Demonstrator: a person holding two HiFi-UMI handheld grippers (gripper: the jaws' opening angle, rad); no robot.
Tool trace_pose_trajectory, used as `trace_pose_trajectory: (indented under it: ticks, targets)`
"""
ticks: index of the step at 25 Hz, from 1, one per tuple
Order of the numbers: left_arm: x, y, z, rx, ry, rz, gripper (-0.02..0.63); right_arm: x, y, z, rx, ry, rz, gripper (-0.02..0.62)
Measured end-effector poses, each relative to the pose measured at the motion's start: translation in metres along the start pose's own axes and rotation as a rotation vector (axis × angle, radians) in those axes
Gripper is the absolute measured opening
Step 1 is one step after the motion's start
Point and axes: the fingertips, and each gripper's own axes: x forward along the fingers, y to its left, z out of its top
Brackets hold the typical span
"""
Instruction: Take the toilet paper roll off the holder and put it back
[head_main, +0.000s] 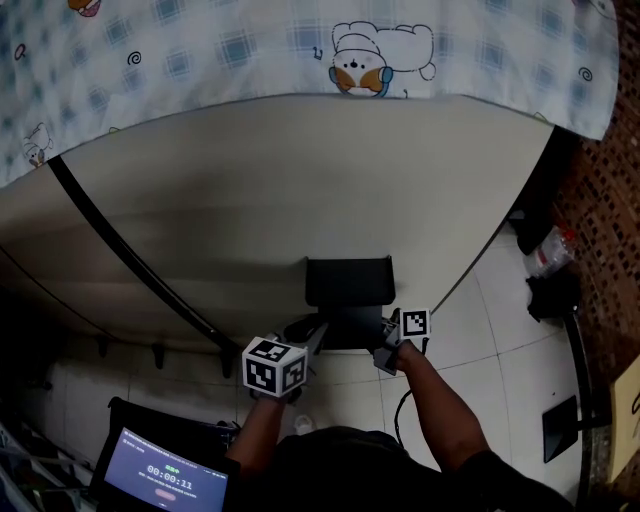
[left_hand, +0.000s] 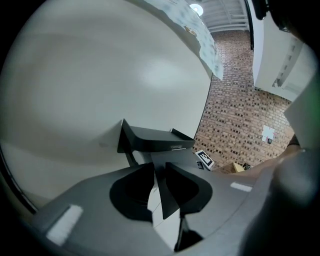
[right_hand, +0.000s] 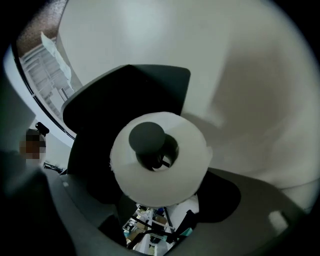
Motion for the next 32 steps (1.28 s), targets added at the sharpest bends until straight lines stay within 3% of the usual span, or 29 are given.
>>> trace_pose_trajectory:
  ticks: [13, 18, 22, 25, 29, 32]
  targets:
    - [0.0, -0.004, 0.002, -0.007, -0.014, -0.013, 0.095, -0.025, -0.001, -0.003, -0.114, 0.007, -0.053, 0.44]
    - [0.0, -0.002, -0.001, 0.001, -0.019, -0.005, 0.095, -0.064, -0.006, 0.005, -0.115, -0.14, -0.081, 0.453]
    - [0.005, 0.004, -0.007, 0.069, -0.022, 0.047, 0.087, -0.1, -0.006, 0.017, -0.127, -0.272, -0.126, 0.453]
    - [0.008, 0.01, -0.011, 0.142, -0.014, 0.097, 0.084, -0.123, -0.009, 0.018, -0.164, -0.315, -0.22, 0.449]
    - [0.007, 0.013, -0.012, 0.17, -0.028, 0.127, 0.084, -0.159, -0.01, 0.029, -0.305, -0.374, -0.48, 0.352]
    - [0.006, 0.013, -0.009, 0.118, -0.099, 0.125, 0.086, -0.184, 0.014, 0.048, -0.458, -0.488, -0.62, 0.245]
